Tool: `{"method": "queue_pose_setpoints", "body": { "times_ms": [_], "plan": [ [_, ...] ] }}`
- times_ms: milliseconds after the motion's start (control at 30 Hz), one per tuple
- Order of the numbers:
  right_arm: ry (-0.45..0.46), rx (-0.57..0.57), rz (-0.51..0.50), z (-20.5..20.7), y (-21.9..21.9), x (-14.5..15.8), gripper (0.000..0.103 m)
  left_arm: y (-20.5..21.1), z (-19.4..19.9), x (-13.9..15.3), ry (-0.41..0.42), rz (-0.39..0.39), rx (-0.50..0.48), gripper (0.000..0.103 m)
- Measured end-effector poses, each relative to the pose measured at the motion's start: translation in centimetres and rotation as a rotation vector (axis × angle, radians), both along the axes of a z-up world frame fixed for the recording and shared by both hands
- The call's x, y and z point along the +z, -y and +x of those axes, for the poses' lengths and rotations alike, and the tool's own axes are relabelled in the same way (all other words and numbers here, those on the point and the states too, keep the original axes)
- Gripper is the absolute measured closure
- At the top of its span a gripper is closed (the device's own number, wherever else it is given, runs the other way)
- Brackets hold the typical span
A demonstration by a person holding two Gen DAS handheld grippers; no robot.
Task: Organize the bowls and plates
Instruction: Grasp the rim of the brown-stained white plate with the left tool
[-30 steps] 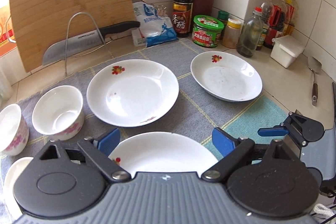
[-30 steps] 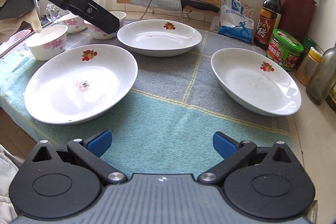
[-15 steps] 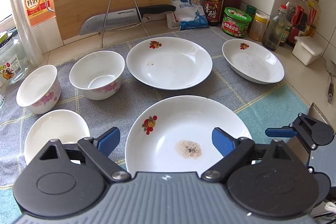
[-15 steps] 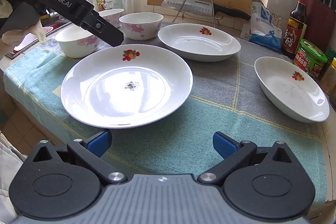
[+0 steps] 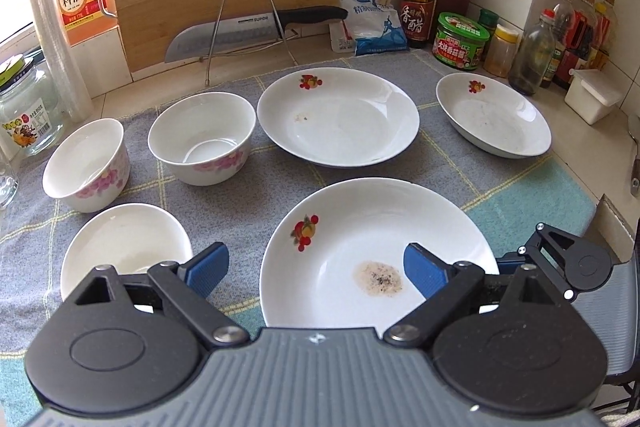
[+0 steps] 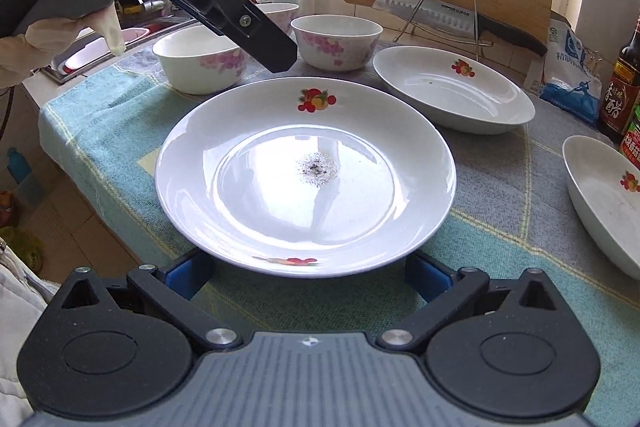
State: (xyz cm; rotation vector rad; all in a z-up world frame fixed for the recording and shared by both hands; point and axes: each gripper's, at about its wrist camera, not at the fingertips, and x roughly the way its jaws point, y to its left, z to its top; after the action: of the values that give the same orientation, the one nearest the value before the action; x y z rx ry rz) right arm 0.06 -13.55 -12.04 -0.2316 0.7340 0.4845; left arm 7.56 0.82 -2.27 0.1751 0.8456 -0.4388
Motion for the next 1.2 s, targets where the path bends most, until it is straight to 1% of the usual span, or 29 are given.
{"method": "queue_pose_setpoints", "body": {
  "times_ms": [200,433,500,633,800,900,1000,1133,1200],
  "plan": [
    [0.046,-0.009,0.033,-0.2,0.4,-0.5,0.0,1.1,0.9,-0.3,0.0,0.046,-0.064,0.009],
    [0.082,0.019,0.043,-0.4,0.9,-0.9,0.0,2.2,3.4,-1.6,-0.045,0.107,-0.143,0.009],
    [0.088,0.009,0.044,-0.7,1.0,-0.9,0.0,2.3,4.1,-1.9,-0.058,0.113,-0.163,0.009],
    [0.102,-0.009,0.047,-1.0,0.8,-1.1,0.0,2.2,5.4,-2.4,-0.111,0.115,-0.201,0.009],
    [0.1,0.02,0.05,-0.7,0.3,-1.1,0.0,2.7,6.6,-3.3,-0.18,0.137,-0.259,0.01],
    [0.097,0.028,0.047,-0.4,0.0,-1.1,0.0,3.0,7.1,-3.8,-0.233,0.141,-0.28,0.012],
    [0.102,0.024,0.049,-0.5,0.0,-1.2,0.0,3.3,7.5,-4.0,-0.263,0.143,-0.302,0.013],
    [0.101,0.016,0.048,-0.5,-0.2,-1.2,0.0,3.5,8.0,-4.3,-0.298,0.146,-0.332,0.017],
    [0.097,0.015,0.043,-0.5,-0.3,-1.2,0.0,3.5,8.3,-4.5,-0.319,0.151,-0.344,0.022]
  ]
}}
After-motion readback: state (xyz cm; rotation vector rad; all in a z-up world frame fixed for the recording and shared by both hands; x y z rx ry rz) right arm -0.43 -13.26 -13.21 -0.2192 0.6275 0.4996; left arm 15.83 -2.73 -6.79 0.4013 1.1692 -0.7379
